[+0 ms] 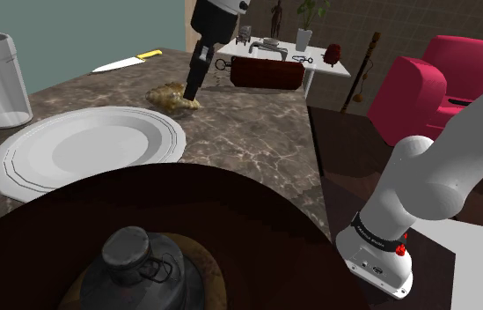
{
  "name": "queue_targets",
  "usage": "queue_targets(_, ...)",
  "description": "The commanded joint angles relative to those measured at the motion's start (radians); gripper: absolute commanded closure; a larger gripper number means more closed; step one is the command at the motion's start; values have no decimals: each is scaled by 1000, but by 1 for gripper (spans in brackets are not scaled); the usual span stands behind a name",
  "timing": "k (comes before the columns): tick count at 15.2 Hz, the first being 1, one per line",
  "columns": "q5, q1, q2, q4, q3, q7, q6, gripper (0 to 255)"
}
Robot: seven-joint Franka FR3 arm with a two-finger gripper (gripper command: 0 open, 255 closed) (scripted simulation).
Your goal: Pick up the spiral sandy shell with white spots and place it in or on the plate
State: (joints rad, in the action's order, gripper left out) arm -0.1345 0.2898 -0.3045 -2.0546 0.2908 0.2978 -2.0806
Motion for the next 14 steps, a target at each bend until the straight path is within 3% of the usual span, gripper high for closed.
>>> queue_targets(1, 2, -3, 3, -6, -4, 1, 3, 255)
queue_targets(6, 3, -3, 5, -5, -2, -2, 2, 255)
queue_targets(14, 11, -7, 13, 110, -6, -9, 109, 255)
